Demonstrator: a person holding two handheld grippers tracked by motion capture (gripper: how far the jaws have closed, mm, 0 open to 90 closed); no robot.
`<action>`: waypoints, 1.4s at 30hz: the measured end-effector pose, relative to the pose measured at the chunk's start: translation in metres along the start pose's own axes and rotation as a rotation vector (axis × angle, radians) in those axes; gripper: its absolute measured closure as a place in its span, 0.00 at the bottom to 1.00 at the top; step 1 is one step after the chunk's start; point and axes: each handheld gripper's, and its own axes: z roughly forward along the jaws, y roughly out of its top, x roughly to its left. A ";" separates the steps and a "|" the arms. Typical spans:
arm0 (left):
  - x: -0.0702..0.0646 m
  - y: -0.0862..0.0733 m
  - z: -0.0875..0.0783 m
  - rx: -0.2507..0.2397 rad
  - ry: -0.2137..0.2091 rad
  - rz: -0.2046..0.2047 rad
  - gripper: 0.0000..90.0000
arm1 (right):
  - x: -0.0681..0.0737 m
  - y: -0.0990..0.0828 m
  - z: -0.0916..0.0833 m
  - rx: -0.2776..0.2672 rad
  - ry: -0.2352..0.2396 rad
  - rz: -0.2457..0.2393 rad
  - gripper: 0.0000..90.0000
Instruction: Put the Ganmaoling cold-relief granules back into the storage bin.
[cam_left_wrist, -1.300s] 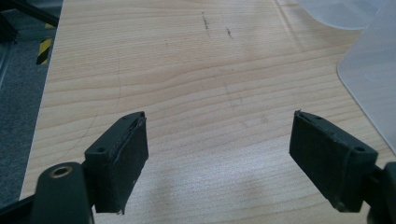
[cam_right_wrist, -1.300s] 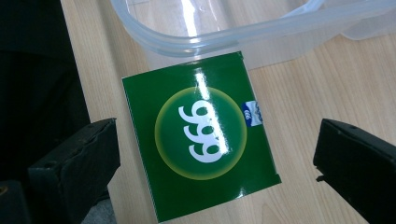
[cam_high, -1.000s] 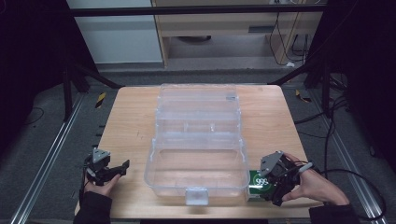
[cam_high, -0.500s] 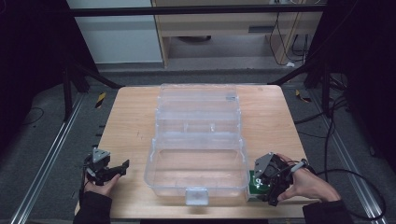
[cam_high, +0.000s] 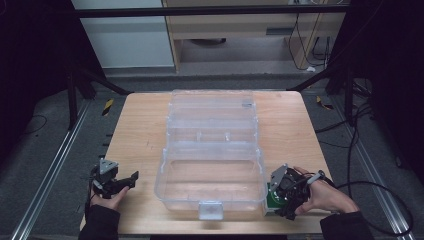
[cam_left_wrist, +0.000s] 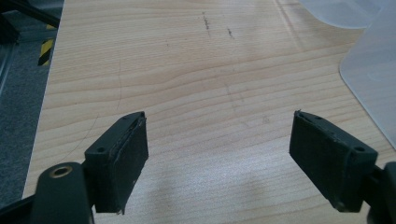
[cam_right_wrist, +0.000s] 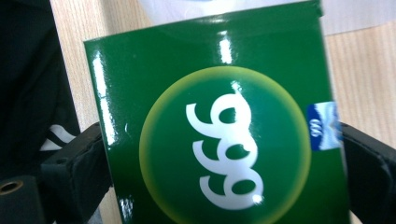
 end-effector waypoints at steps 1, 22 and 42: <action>0.000 0.000 0.000 0.000 0.000 0.000 0.21 | 0.000 0.000 0.001 0.004 0.002 0.002 0.06; 0.000 0.000 0.000 0.001 0.000 0.001 0.21 | -0.002 -0.007 -0.006 -0.011 0.012 0.031 0.18; -0.001 0.000 0.000 0.004 -0.001 0.001 0.21 | 0.009 -0.022 -0.058 -0.079 -0.055 0.064 0.18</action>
